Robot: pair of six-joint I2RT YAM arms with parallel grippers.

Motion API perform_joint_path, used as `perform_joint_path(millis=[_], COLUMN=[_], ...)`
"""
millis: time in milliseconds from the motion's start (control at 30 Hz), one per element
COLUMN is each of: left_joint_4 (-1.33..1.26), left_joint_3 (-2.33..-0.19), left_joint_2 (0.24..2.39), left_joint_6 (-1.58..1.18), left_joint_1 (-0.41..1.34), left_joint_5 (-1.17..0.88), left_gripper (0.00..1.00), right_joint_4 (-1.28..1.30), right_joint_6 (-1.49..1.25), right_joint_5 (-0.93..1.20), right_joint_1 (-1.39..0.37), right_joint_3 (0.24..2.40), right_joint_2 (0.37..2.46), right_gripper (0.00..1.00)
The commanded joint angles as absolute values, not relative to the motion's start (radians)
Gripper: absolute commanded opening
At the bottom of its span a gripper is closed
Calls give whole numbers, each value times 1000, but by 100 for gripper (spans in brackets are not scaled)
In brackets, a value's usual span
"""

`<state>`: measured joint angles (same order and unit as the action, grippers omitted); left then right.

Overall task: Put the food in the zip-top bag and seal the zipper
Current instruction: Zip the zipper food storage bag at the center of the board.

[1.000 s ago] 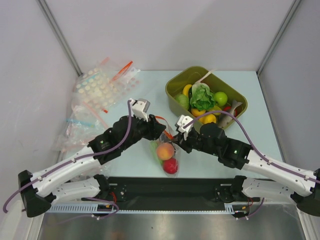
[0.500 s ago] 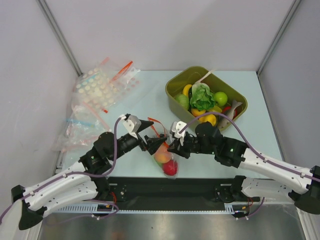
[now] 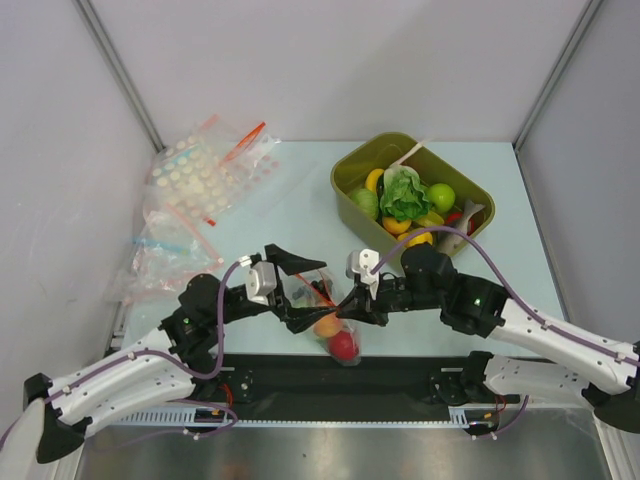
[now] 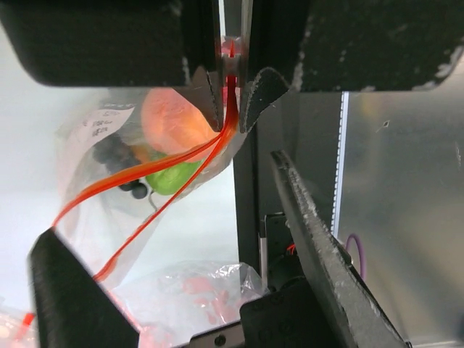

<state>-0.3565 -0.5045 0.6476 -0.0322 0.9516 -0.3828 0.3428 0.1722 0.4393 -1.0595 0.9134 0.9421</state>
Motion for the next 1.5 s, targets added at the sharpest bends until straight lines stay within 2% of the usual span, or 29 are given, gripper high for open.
perform_joint_path(millis=[0,233,333,367,433,533,567,667,767,967,1100,1167,1200,1300,1467], left_joint_4=[-408,-379,-342,-334,-319,-298,-292,-279,-284,-296,-291,-276,-272,-265,-250], left_joint_3=[-532,-564,-589,-595,-612,-633,-638,-650,-647,-632,-620,-620,-621,-620,-620], left_joint_2=[666,725,761,778,796,824,828,839,833,798,781,779,782,779,775], left_joint_6=[-14,-20,-18,-18,-14,-14,-12,-15,-20,-32,-43,-51,-52,-57,-63], left_joint_1=[954,953,954,954,953,954,954,954,953,954,953,954,954,954,953], left_joint_5=[-488,-485,-488,-488,-500,-508,-506,-503,-506,-467,-385,-335,-293,-269,-213], left_gripper=[91,83,72,62,53,32,18,0,0,0,0,0,0,0,0], right_joint_4=[337,288,252,236,224,221,221,215,203,187,169,158,153,141,143], right_joint_6=[155,135,127,126,124,123,121,120,117,110,109,109,107,104,87], right_joint_5=[427,295,229,203,190,181,173,157,150,133,118,94,84,66,60], right_joint_1=[-1069,-1072,-1072,-1072,-1072,-1071,-1072,-1072,-1072,-1072,-1072,-1072,-1072,-1071,-1068], right_joint_3=[968,931,908,893,881,879,880,877,868,853,835,824,819,807,807], right_joint_2=[896,827,779,760,747,750,752,753,752,755,756,756,756,759,773], right_gripper=[0,0,0,0,0,0,0,2,4,23,25,33,44,57,61])
